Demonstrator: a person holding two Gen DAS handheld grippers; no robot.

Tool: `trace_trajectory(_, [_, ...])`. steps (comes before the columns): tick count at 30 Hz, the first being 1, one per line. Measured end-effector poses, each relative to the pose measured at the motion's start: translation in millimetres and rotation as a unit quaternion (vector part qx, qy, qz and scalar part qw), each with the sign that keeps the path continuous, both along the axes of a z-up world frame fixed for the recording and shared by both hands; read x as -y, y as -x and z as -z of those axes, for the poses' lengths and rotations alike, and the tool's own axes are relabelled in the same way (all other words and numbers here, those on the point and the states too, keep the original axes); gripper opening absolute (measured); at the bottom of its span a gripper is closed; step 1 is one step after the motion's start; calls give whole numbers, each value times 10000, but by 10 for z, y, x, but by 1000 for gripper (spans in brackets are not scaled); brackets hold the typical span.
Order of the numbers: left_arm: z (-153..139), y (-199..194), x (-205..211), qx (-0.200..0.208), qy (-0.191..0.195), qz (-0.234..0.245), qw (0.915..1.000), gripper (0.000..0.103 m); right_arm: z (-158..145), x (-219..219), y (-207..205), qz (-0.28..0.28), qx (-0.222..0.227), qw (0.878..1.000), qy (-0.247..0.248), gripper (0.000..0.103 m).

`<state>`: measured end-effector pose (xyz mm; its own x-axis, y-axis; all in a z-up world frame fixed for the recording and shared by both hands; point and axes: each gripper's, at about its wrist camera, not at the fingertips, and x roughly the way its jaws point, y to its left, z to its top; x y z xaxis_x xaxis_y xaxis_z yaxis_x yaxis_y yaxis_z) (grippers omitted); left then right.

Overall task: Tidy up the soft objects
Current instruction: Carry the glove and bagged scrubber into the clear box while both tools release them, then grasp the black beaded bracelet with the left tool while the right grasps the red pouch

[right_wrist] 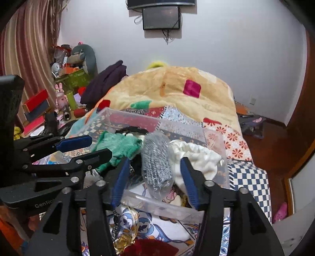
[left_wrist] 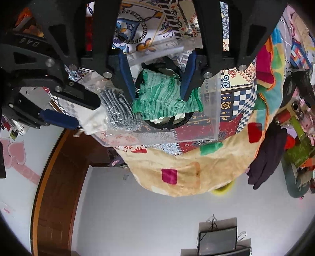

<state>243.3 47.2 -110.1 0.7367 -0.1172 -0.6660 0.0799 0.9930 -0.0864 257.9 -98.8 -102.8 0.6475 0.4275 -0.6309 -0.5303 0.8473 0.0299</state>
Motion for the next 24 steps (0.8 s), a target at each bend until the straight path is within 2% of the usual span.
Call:
trace_trajectory(5, [-194,228,-30,291,152,-7,9995,61,-192,122,166,-18,184,9997,-145,57])
trace_trajectory(12, [-396,563,2,573,192,-18,9982,74,-429,334,444,142,480,9981,-358,83])
trace_trajectory(14, [-389,644,9,602,216,-36,9979,83,-444,378,506,176,484,9979,-396,83])
trace_trajectory(18, [-268,753,44,498,188,-61,9986,89,-319,425,592,196,313,9988,-322,84])
trace_trajectory(24, [201,758,80,-96,188,-184,9996,89,88,390,601,207,-207,9995,-113,84])
